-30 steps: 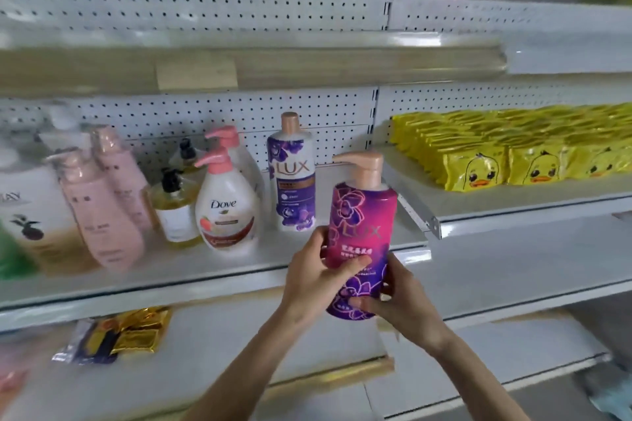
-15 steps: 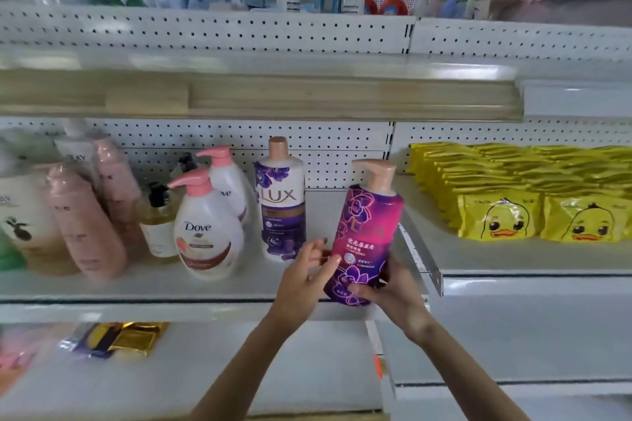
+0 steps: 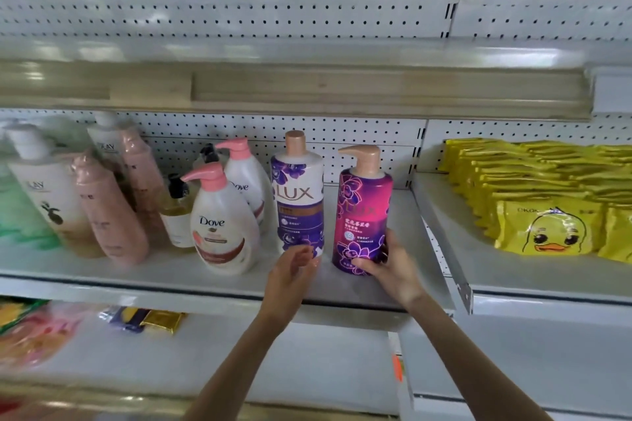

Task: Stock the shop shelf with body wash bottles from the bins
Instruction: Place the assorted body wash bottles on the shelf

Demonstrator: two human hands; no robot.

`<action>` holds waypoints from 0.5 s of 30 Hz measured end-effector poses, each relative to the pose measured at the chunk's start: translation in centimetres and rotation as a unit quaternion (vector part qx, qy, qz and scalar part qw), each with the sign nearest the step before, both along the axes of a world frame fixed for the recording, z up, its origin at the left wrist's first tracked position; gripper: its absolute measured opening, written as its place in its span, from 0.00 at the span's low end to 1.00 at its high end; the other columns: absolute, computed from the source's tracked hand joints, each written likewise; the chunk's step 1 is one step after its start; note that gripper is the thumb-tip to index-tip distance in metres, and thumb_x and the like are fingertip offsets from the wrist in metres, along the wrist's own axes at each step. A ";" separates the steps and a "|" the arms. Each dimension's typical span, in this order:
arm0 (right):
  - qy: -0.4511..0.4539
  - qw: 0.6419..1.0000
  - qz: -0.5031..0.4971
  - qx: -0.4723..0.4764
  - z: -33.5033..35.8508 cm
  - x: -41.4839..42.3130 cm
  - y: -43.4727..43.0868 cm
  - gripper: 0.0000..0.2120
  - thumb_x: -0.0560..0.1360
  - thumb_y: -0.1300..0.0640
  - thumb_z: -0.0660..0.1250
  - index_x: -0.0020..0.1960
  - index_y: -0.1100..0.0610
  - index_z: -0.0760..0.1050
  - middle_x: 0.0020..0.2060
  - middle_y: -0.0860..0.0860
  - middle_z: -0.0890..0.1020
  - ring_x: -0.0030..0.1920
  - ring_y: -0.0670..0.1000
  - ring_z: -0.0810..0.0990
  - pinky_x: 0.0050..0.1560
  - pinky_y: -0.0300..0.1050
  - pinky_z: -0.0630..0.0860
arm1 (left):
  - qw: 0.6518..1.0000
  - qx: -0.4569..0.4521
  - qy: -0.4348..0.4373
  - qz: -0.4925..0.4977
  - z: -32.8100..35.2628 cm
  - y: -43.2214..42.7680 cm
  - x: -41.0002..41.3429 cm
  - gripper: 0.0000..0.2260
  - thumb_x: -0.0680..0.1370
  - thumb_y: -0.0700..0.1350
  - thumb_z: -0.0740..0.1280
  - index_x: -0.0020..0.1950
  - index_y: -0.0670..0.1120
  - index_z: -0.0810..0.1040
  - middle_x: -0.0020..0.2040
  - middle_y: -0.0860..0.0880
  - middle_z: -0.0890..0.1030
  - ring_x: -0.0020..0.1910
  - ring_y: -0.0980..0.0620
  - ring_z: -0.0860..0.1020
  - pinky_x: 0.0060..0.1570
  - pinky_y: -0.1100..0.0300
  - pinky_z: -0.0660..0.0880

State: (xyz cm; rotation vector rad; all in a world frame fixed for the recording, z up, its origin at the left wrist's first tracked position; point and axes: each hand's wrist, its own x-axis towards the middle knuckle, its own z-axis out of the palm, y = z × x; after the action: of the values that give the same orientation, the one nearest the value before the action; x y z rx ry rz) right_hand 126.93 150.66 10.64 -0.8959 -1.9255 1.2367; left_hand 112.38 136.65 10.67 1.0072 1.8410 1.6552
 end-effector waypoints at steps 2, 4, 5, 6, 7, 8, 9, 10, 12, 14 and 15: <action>0.001 1.000 0.000 0.001 -0.2 -0.5 0.7 0.33 0.65 0.61 0.78 0.66 0.56 0.66 0.53 0.47 0.80 0.52 0.46 0.79 0.50 0.31 0.75 | 1.000 0.001 0.000 0.003 -0.1 0.2 -0.5 0.11 0.76 0.43 0.69 0.58 0.47 0.75 0.55 0.51 0.79 0.53 0.56 0.78 0.44 0.71 0.75; 0.007 1.000 -0.001 -0.006 -0.4 -1.0 1.2 0.33 0.65 0.61 0.78 0.66 0.55 0.67 0.54 0.48 0.80 0.52 0.45 0.79 0.51 0.31 0.75 | 1.000 0.004 -0.010 0.000 -0.1 0.5 -0.8 0.12 0.76 0.43 0.69 0.59 0.46 0.74 0.55 0.52 0.79 0.53 0.57 0.78 0.44 0.71 0.75; 0.011 1.000 0.000 -0.014 -0.5 -1.1 1.5 0.33 0.65 0.61 0.78 0.65 0.53 0.66 0.54 0.47 0.80 0.52 0.44 0.79 0.54 0.35 0.76 | 1.000 0.007 -0.015 0.000 0.0 0.5 -0.9 0.13 0.76 0.43 0.69 0.59 0.46 0.74 0.55 0.53 0.78 0.53 0.57 0.77 0.44 0.71 0.75; 0.012 1.000 0.000 -0.023 -0.7 -1.3 1.7 0.33 0.65 0.61 0.78 0.64 0.52 0.66 0.54 0.46 0.80 0.53 0.45 0.80 0.57 0.41 0.77 | 1.000 0.009 -0.021 0.000 -0.1 0.6 -0.9 0.13 0.76 0.43 0.69 0.60 0.46 0.74 0.55 0.54 0.78 0.53 0.58 0.77 0.45 0.70 0.75; 0.013 0.999 0.001 -0.029 -0.8 -1.3 1.8 0.33 0.65 0.59 0.79 0.64 0.52 0.66 0.54 0.45 0.80 0.55 0.47 0.80 0.60 0.48 0.76 | 1.000 0.013 -0.024 0.001 -0.2 0.7 -0.9 0.14 0.76 0.43 0.69 0.60 0.46 0.74 0.55 0.54 0.78 0.53 0.57 0.77 0.46 0.68 0.75; 0.013 0.999 0.003 -0.033 -0.9 -1.4 1.9 0.33 0.64 0.58 0.79 0.64 0.52 0.66 0.54 0.45 0.80 0.56 0.49 0.80 0.61 0.53 0.76 | 1.000 0.017 -0.025 0.002 -0.2 0.8 -0.9 0.14 0.75 0.43 0.70 0.60 0.46 0.74 0.55 0.54 0.78 0.54 0.56 0.77 0.46 0.67 0.75; 0.015 0.999 0.007 -0.034 -0.9 -1.4 1.8 0.34 0.63 0.54 0.79 0.64 0.52 0.67 0.55 0.46 0.81 0.57 0.50 0.80 0.61 0.56 0.75 | 0.999 0.020 -0.024 0.001 -0.3 0.8 -0.8 0.14 0.75 0.43 0.70 0.60 0.46 0.74 0.56 0.54 0.77 0.54 0.56 0.77 0.47 0.66 0.75; 0.021 0.999 0.010 -0.036 -1.1 -1.5 1.9 0.36 0.61 0.50 0.79 0.65 0.53 0.67 0.56 0.47 0.81 0.57 0.50 0.80 0.61 0.56 0.75 | 0.999 0.024 -0.025 0.001 -0.4 0.9 -0.7 0.15 0.75 0.44 0.70 0.60 0.47 0.74 0.56 0.54 0.77 0.54 0.55 0.77 0.46 0.67 0.76; 0.030 0.998 0.009 -0.046 -1.0 -1.6 1.8 0.39 0.59 0.45 0.77 0.66 0.53 0.67 0.57 0.49 0.81 0.57 0.50 0.80 0.60 0.55 0.76 | 0.999 0.031 -0.028 0.002 -0.5 0.9 -0.6 0.15 0.74 0.45 0.70 0.59 0.47 0.74 0.56 0.53 0.78 0.55 0.55 0.77 0.45 0.68 0.76; 0.031 0.998 0.009 -0.052 -0.9 -1.7 1.8 0.39 0.58 0.46 0.77 0.65 0.51 0.66 0.56 0.48 0.80 0.57 0.49 0.80 0.60 0.54 0.76 | 0.999 0.035 -0.028 0.000 -0.6 0.8 -0.6 0.16 0.74 0.45 0.70 0.60 0.47 0.74 0.57 0.53 0.77 0.55 0.55 0.77 0.45 0.68 0.76; 0.034 0.998 0.009 -0.054 -1.0 -1.8 1.8 0.39 0.58 0.46 0.77 0.65 0.51 0.66 0.56 0.47 0.80 0.57 0.49 0.80 0.60 0.54 0.76 | 0.999 0.036 -0.029 -0.001 -0.6 0.8 -0.6 0.16 0.73 0.46 0.70 0.60 0.47 0.74 0.57 0.53 0.77 0.55 0.56 0.77 0.46 0.68 0.76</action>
State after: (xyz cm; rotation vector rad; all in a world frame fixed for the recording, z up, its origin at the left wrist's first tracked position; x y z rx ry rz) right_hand 125.17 152.47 9.67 -0.8811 -1.8329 1.3746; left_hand 111.81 137.46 10.09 0.9807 1.7540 1.7422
